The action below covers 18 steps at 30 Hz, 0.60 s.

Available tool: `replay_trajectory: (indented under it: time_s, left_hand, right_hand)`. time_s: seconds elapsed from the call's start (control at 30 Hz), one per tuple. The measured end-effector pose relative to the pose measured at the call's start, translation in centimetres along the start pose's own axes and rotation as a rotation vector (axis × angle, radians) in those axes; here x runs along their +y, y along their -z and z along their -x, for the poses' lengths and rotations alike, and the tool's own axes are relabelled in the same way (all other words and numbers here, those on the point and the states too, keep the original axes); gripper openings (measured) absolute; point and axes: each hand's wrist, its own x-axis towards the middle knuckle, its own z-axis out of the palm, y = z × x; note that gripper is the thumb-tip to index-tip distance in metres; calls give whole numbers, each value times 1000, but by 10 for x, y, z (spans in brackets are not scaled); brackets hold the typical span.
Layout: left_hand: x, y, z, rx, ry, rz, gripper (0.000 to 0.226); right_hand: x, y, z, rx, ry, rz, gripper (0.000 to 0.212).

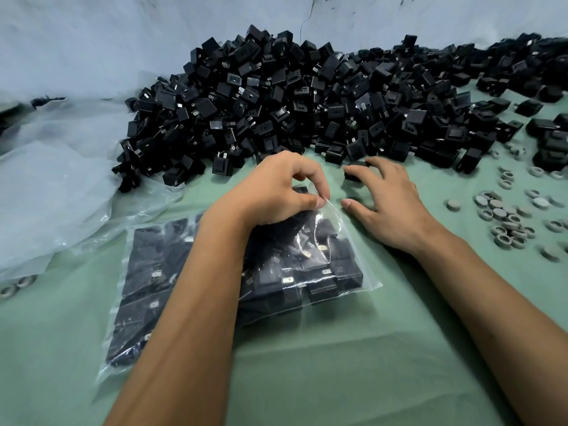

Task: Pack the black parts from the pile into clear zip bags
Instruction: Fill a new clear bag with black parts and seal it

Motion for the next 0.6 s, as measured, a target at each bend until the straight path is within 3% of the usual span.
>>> replay_trajectory:
  time_s: [0.13,0.27,0.43,0.6]
  left_hand:
    - [0,0,0,-6,7,15,14]
    - [-2,3,2,-10,15,29,15]
    - [-2,8,6,-3,34,23,23]
    - [-3,10,9,-12,45,33,22]
  right_hand:
    - [-2,3,2,164,-3,-78,30]
    - [-2,3,1,280,-1,-71,34]
    - [-5,0,2,55,102,6,55]
    - [-5,3,4,91,114,-146,32]
